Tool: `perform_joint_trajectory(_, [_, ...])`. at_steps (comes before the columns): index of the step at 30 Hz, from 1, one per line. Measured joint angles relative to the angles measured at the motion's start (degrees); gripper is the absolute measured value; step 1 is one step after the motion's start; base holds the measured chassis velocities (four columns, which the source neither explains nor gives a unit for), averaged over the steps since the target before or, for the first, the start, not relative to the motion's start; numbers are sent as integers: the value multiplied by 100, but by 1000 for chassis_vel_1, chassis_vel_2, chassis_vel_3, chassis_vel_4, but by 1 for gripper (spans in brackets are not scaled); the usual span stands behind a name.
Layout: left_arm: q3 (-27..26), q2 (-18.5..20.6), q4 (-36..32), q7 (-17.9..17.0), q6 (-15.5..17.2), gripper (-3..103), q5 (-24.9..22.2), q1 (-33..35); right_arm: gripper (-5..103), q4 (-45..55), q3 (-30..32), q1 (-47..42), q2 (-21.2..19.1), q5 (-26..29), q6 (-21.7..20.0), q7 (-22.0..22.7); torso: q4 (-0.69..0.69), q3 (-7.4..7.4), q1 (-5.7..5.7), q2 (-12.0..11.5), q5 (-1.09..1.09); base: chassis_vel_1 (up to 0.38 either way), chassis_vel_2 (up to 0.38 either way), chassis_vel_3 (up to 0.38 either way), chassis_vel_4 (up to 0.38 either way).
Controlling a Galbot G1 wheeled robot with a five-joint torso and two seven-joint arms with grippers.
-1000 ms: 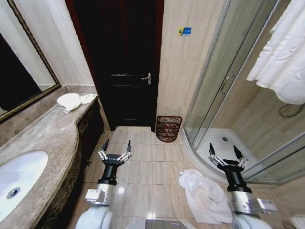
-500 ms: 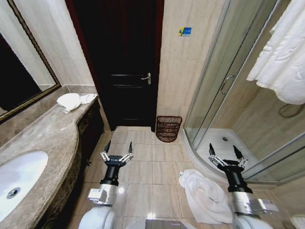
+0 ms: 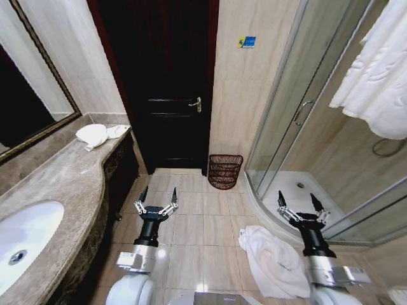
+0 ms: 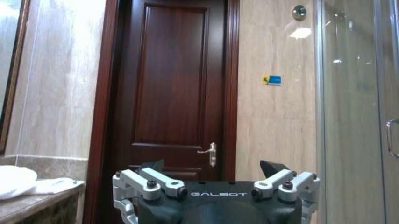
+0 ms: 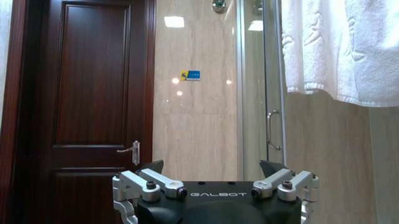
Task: Discard the used towel into the hamper.
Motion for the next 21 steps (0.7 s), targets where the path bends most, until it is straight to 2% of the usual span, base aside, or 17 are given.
perform_joint_trajectory(7, [-19, 0, 20, -7, -28, 100, 19, 5, 100, -47, -9, 9, -1, 10, 8, -9, 0, 0, 0, 0, 0, -63, 60, 61, -65])
perform_joint_trajectory(10, [-39, 0, 27, 79, -100, 100, 11, 6, 100, -50, -21, 13, 1, 9, 9, -20, 0, 0, 0, 0, 0, -82, 77, 75, -75])
perform_joint_trajectory(12, [-59, 0, 55, 264, -267, 100, 142, 40, 100, -69, -29, 16, 3, 6, 19, -33, 0, 1, 1, 0, 0, -90, 79, 81, -76])
perform_joint_trajectory(21, [-47, 0, 106, 278, -309, 100, 178, 19, 100, -93, -5, 44, -22, 68, 43, 9, 0, 0, 1, 0, 0, -87, 71, 75, -82])
